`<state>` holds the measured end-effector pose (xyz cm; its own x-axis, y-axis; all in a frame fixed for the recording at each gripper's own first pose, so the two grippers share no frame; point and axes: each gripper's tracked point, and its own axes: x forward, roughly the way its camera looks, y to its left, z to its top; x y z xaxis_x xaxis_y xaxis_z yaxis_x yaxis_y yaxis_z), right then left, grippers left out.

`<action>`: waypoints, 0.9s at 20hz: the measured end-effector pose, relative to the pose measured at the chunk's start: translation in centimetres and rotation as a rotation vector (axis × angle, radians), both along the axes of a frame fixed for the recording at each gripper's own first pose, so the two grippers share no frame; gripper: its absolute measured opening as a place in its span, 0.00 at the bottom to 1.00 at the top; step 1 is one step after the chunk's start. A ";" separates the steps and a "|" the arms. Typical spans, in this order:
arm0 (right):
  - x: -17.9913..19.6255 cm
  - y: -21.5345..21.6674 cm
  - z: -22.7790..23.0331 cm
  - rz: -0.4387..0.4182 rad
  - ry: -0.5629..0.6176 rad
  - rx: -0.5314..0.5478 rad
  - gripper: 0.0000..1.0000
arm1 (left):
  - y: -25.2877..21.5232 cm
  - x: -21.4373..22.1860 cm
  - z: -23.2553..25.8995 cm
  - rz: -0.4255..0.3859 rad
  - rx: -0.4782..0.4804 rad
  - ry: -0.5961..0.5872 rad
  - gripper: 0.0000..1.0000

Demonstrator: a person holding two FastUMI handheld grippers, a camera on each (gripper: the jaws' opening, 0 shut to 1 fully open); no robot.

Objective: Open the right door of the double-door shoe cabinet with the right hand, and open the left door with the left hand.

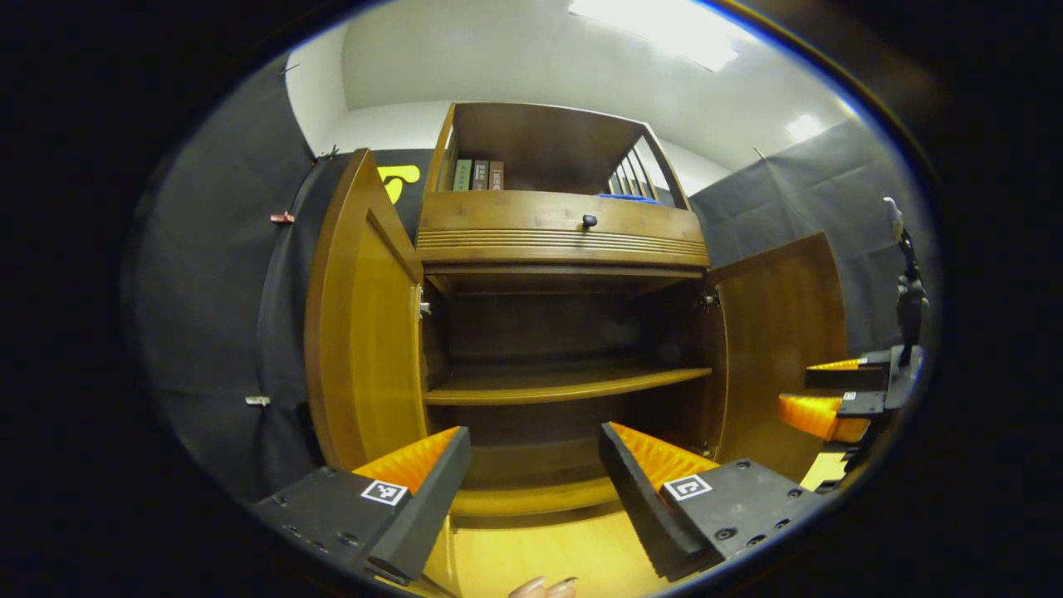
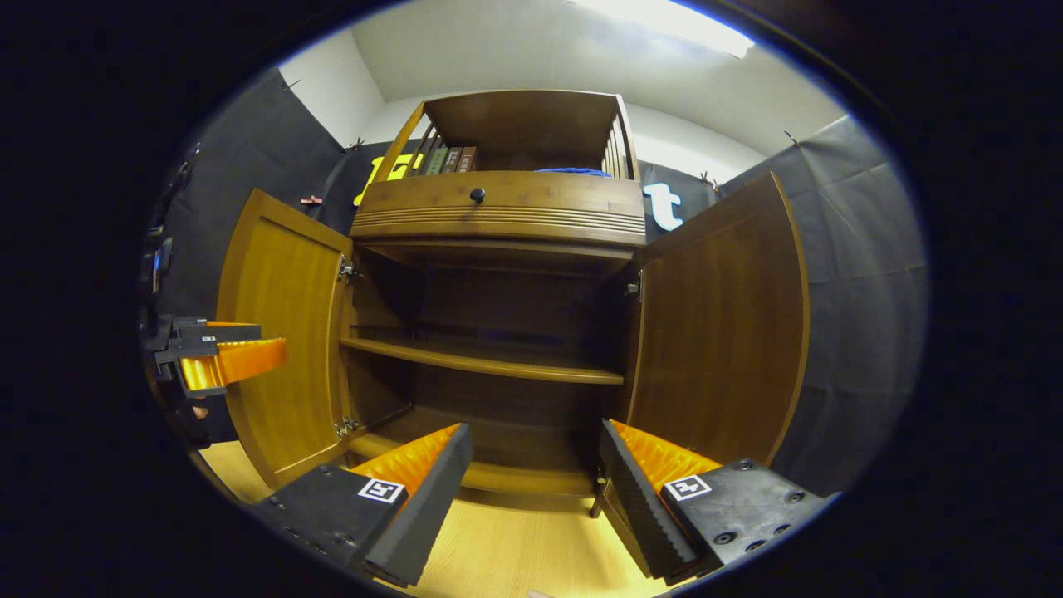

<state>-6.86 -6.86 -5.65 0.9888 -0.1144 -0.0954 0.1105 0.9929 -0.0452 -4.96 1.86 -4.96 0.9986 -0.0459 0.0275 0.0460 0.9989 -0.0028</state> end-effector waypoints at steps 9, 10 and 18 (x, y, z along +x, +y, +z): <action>1.1 0.5 0.3 0.039 -0.006 -0.018 0.96 | 0.2 1.7 0.5 0.002 -0.010 0.001 0.96; 1.2 0.6 0.1 0.044 -0.001 -0.016 0.98 | 0.3 1.8 0.4 0.006 -0.006 0.002 0.96; 1.9 0.9 -0.6 0.064 0.016 -0.005 0.98 | 0.0 1.9 -0.3 -0.006 -0.012 0.025 0.96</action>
<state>-4.94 -5.91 -6.22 0.9925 -0.0517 -0.1105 0.0462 0.9976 -0.0510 -3.07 1.90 -5.27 0.9986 -0.0520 0.0035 0.0521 0.9985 -0.0156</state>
